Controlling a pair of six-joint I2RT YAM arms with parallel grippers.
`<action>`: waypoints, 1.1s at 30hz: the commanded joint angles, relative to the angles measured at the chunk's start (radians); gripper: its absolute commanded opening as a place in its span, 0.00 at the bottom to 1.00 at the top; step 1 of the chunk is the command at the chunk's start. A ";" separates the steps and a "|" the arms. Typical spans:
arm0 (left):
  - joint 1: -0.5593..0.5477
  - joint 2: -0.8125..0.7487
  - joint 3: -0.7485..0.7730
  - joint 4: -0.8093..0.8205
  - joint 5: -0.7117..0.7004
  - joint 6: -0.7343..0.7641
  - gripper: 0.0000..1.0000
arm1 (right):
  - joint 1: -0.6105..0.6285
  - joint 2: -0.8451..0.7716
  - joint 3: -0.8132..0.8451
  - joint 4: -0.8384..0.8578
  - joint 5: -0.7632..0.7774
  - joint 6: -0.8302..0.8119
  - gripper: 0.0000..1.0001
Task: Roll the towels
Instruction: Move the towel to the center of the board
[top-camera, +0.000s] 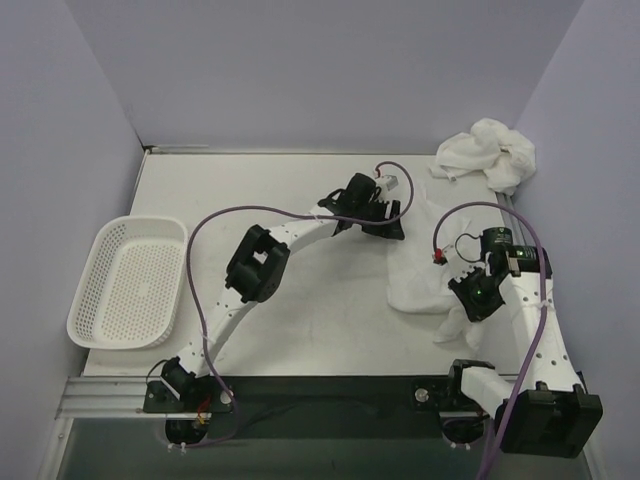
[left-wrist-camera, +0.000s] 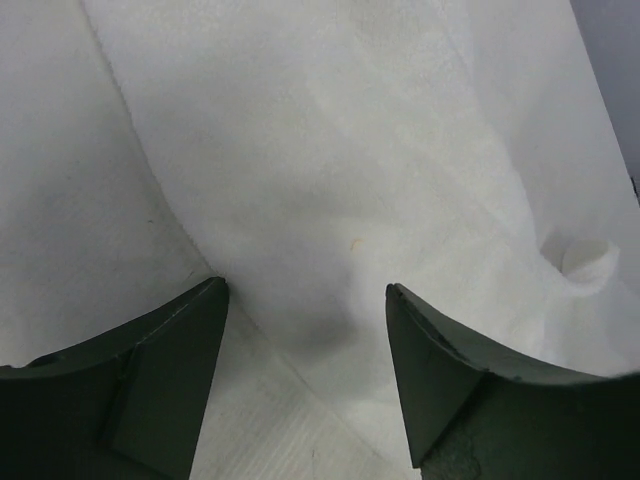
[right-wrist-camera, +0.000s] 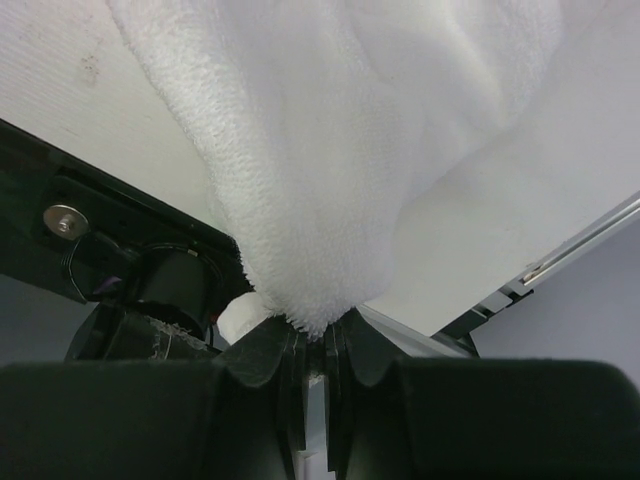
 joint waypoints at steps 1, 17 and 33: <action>-0.025 0.057 0.057 0.050 -0.019 -0.093 0.73 | -0.007 0.037 0.047 -0.064 0.026 0.016 0.00; 0.291 -0.769 -0.853 -0.170 -0.114 0.175 0.00 | -0.006 0.425 0.260 0.176 -0.017 0.052 0.00; 0.527 -1.061 -0.866 -0.679 0.192 0.651 0.85 | 0.107 0.261 0.166 -0.008 -0.103 -0.142 0.55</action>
